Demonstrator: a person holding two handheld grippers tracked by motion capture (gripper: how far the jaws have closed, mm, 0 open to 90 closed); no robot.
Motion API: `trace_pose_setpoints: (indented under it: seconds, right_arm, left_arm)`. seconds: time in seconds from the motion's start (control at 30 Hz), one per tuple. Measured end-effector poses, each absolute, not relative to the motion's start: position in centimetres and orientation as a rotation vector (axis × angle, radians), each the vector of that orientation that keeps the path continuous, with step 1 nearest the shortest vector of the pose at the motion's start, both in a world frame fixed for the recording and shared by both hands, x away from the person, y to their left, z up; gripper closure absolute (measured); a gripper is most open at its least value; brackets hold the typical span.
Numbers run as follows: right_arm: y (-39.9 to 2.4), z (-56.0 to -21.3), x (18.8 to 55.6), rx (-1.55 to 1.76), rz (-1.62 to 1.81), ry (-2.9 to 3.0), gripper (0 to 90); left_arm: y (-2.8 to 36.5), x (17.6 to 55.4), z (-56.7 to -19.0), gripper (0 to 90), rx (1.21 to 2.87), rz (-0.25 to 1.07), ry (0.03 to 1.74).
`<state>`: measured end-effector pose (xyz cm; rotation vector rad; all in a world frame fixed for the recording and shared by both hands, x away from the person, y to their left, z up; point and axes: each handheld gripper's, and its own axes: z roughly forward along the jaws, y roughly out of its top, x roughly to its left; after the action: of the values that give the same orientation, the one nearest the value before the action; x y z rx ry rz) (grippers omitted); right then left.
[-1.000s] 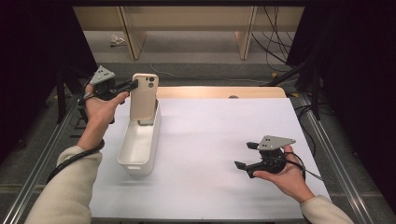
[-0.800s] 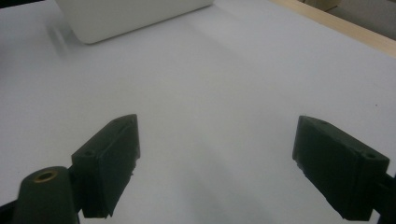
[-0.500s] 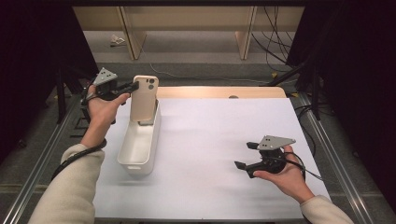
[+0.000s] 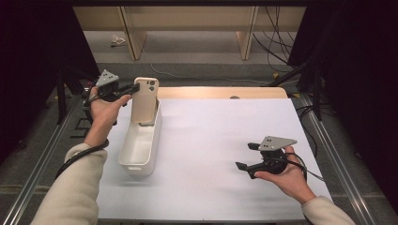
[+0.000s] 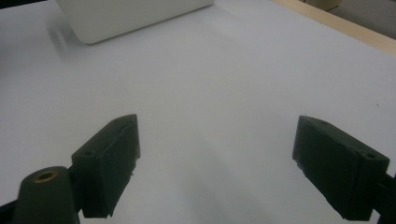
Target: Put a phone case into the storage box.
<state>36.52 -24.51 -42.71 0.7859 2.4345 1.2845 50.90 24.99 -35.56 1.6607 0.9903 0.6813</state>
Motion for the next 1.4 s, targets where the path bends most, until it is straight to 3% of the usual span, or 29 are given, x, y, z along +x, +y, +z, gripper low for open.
trace_pose_setpoints:
  seconds: [1.4]
  right_arm:
    - [-24.5, -42.8, 36.6, 0.780, 1.280, 2.447, 15.9]
  left_arm:
    - [25.2, 52.1, -39.6, 80.5, 1.671, 0.641, 1.072]
